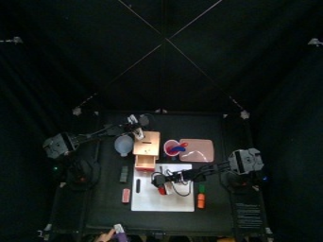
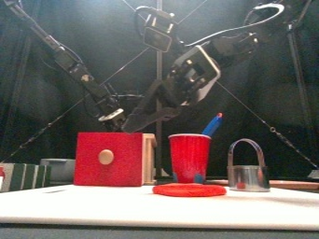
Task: Get the cutter from the drawer then cut the dough then place the extra dough in the bowl
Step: Shut the drawer
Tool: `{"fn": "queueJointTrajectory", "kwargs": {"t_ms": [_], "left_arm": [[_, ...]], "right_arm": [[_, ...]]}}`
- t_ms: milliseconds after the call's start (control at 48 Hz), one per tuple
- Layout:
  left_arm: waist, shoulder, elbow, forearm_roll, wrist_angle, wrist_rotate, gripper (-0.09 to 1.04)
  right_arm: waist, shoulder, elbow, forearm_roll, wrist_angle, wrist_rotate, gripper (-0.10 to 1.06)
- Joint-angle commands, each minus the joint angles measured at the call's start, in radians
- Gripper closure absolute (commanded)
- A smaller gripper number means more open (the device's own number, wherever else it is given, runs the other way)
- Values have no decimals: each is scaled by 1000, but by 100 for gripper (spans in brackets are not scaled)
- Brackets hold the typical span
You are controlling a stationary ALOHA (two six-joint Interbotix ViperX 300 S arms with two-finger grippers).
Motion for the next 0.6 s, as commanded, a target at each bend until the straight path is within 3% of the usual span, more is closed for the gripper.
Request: {"fn": "queueJointTrajectory", "kwargs": {"t_ms": [21, 250, 396, 604], "left_arm": [[-14, 2, -17, -28, -2, 18, 36], [-18, 11, -17, -63, -6, 44, 36], [-20, 12, -15, -64, -8, 44, 36], [-20, 12, -14, -64, -9, 44, 36]], "right_arm": [[-23, 20, -72, -23, 0, -2, 59], [-132, 80, -155, -72, 43, 5, 59], [-176, 80, -163, -83, 54, 2, 59], [-221, 75, -186, -156, 74, 3, 59]]}}
